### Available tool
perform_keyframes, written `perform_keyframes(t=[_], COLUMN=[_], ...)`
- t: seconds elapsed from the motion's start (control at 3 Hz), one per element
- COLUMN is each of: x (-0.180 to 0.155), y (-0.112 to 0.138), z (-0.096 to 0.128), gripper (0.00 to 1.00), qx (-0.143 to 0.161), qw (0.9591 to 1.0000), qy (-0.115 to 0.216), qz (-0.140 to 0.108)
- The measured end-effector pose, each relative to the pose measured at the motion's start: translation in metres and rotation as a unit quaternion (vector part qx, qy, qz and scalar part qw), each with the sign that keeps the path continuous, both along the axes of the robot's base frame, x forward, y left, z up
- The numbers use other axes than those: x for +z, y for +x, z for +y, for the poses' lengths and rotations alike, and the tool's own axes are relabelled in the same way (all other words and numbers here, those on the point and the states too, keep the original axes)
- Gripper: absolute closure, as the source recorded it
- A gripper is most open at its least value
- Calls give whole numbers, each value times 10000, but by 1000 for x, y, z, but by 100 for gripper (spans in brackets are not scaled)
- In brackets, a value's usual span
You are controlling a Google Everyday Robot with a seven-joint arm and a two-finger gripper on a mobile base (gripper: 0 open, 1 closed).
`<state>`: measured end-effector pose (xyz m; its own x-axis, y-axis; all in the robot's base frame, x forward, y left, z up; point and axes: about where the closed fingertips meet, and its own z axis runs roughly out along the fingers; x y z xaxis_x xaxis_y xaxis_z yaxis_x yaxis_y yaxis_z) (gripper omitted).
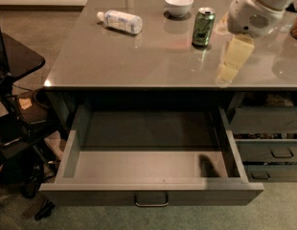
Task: Place blue plastic bottle into top drawer
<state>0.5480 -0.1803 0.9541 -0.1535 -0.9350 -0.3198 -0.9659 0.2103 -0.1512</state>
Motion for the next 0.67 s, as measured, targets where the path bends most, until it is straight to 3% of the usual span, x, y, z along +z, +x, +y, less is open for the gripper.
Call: perform_keyframes(t=[0.33,0.67], x=[-13,-21], y=[60,108], z=[22,42], gripper=[0,0], qx=[32,-13], qw=[9999,9991], qy=[113,425], qz=[60,-50])
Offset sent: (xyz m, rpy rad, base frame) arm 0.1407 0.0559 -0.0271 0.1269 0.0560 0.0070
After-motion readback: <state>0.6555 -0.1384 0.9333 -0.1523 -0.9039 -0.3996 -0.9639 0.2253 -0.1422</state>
